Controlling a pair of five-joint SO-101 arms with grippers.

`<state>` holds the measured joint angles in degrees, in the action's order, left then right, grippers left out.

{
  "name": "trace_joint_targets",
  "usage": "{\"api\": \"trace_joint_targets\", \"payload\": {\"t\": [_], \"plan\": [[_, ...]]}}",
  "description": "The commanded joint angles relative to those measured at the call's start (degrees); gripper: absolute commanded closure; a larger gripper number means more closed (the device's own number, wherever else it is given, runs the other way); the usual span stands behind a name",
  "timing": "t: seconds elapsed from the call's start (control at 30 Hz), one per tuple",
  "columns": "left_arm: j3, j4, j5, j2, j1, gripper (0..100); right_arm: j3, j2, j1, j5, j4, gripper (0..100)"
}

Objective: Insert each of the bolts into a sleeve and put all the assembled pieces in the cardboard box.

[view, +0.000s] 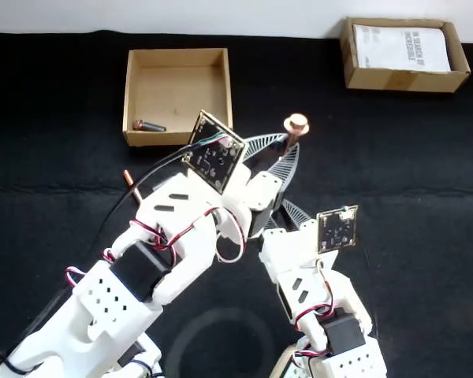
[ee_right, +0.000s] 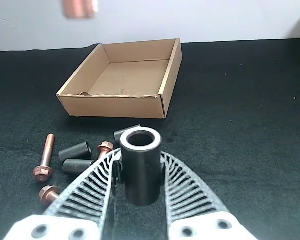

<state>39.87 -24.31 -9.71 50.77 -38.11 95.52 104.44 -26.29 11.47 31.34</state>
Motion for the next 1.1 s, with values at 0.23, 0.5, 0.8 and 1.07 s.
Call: {"api": "trace_joint_targets", "payload": {"t": [0.23,0.5,0.8,1.07], "plan": [[7.1,6.7,0.1,-1.5,2.0,99,0.0,0.6,0.5,-0.6,-1.3,99.2],[7.3,9.1,0.0,-4.9,1.9,99,0.0,0.6,0.5,-0.6,-1.3,99.2],[7.3,9.0,-0.4,-4.6,0.7,99,0.0,0.6,0.5,-0.6,-1.3,99.2],[8.9,9.1,-4.3,-5.1,0.9,99,0.0,0.6,0.7,-0.6,-1.3,99.2]]}}
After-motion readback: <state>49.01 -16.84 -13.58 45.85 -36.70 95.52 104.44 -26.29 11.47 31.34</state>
